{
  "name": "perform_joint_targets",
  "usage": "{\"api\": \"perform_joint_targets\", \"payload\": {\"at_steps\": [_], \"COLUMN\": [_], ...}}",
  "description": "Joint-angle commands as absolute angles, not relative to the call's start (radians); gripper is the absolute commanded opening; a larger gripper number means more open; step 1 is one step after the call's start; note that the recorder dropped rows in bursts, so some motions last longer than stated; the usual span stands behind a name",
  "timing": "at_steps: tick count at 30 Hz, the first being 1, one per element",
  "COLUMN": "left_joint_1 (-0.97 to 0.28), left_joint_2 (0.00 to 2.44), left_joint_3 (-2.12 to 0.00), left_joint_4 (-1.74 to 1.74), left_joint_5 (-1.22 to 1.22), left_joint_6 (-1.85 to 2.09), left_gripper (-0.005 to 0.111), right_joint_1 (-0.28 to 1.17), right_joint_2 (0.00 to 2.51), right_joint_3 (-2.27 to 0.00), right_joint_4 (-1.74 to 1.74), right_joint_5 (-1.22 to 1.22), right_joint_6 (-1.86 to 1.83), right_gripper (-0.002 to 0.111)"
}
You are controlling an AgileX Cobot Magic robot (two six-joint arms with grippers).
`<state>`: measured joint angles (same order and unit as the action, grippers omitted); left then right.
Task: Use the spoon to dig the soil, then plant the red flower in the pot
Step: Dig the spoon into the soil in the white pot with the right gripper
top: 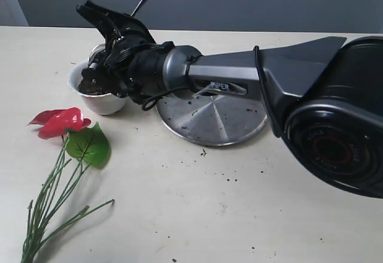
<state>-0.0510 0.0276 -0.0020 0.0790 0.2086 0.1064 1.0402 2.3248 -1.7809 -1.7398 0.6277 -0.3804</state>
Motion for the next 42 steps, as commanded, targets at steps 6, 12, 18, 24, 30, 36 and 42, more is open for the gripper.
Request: {"api": "perform_joint_targets", "payload": {"at_steps": [6, 12, 18, 24, 30, 36, 42], "left_joint_1": [-0.053, -0.053, -0.053, -0.053, -0.053, -0.053, -0.053], "left_joint_2": [0.023, 0.023, 0.023, 0.023, 0.023, 0.023, 0.023], "left_joint_3": [0.000, 0.000, 0.000, 0.000, 0.000, 0.000, 0.000], "left_joint_4": [0.071, 0.071, 0.071, 0.071, 0.071, 0.071, 0.071], "left_joint_5": [0.202, 0.202, 0.202, 0.202, 0.202, 0.202, 0.202], "left_joint_6": [0.101, 0.101, 0.101, 0.101, 0.101, 0.101, 0.101], "left_gripper": [0.000, 0.000, 0.000, 0.000, 0.000, 0.000, 0.000], "right_joint_1": [1.066, 1.080, 1.102, 1.107, 1.107, 1.107, 1.087], "right_joint_2": [2.353, 2.361, 2.366, 2.368, 2.368, 2.368, 2.364], "right_joint_3": [-1.783, -1.779, -1.779, -1.766, -1.722, -1.720, -1.721], "right_joint_4": [-1.744, -1.744, -1.744, -1.725, -1.725, -1.744, -1.744], "right_joint_5": [0.675, 0.686, 0.673, 0.679, 0.658, 0.668, 0.682], "right_joint_6": [-0.440, -0.440, -0.449, -0.477, -0.497, -0.496, -0.496], "right_gripper": [-0.001, -0.001, -0.001, -0.001, -0.001, -0.001, -0.001]}}
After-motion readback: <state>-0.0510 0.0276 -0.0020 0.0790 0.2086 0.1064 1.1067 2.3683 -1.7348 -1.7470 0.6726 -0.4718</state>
